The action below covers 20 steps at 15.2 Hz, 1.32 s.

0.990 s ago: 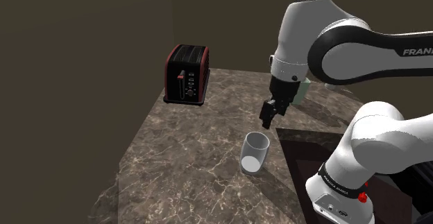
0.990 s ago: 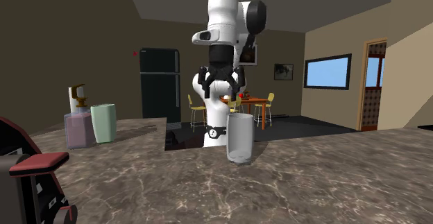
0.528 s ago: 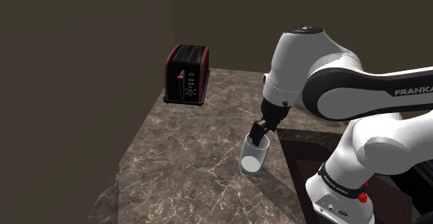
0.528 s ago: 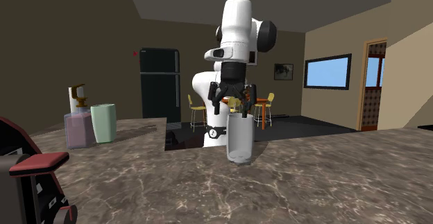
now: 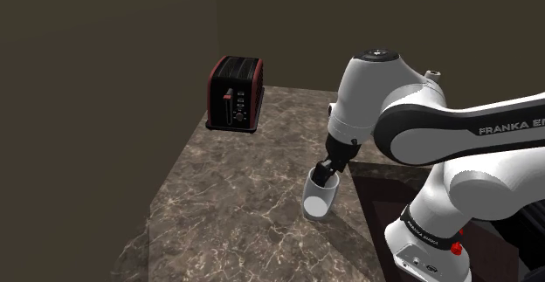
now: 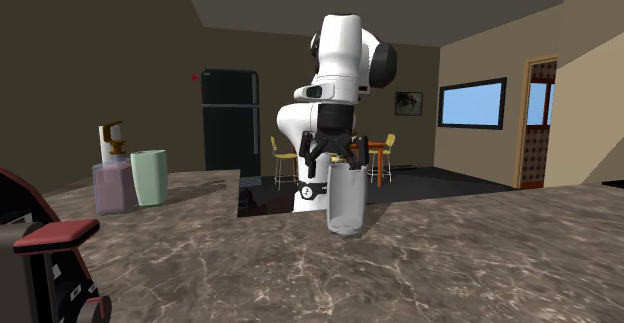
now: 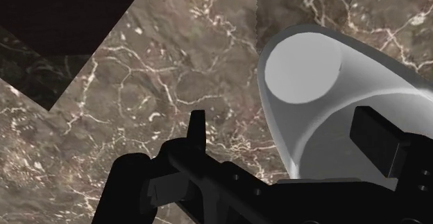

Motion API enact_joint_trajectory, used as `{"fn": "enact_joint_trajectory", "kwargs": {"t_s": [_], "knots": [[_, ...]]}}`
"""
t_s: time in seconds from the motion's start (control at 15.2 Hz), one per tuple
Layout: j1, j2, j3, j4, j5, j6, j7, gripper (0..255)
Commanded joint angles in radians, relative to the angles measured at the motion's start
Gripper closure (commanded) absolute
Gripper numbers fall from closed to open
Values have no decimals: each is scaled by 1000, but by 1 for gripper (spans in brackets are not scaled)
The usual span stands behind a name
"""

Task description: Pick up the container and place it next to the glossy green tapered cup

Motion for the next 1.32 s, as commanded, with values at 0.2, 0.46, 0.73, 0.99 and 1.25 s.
{"fn": "enact_joint_trajectory", "kwargs": {"t_s": [0.2,0.46,0.73,0.99,1.25], "knots": [[0,1,0,-1,0,2,0,0],[0,-1,-1,-1,0,0,-1,255],[0,-1,0,-1,0,0,0,255],[-3,-17,-11,18,-10,-34,-1,255],[-10,-47,-33,57,-31,-103,-3,255]]}}
